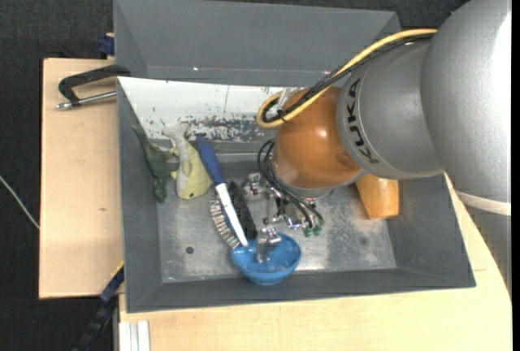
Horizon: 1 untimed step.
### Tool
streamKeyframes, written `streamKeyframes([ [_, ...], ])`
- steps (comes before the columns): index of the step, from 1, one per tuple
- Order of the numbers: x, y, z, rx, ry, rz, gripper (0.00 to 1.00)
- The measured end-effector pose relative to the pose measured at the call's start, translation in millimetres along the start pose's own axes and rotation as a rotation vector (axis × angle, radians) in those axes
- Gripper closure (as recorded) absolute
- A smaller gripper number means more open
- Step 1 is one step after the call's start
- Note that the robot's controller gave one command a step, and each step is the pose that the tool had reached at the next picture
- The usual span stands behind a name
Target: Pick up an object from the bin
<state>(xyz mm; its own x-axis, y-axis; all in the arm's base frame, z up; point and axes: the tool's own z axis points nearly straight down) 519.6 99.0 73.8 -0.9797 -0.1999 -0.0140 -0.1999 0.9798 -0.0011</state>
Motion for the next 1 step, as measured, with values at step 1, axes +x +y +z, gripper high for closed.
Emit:
streamKeyframes([
  [1,11.9,27.4,0.0,0.0,0.006,-0.019,0.0],
])
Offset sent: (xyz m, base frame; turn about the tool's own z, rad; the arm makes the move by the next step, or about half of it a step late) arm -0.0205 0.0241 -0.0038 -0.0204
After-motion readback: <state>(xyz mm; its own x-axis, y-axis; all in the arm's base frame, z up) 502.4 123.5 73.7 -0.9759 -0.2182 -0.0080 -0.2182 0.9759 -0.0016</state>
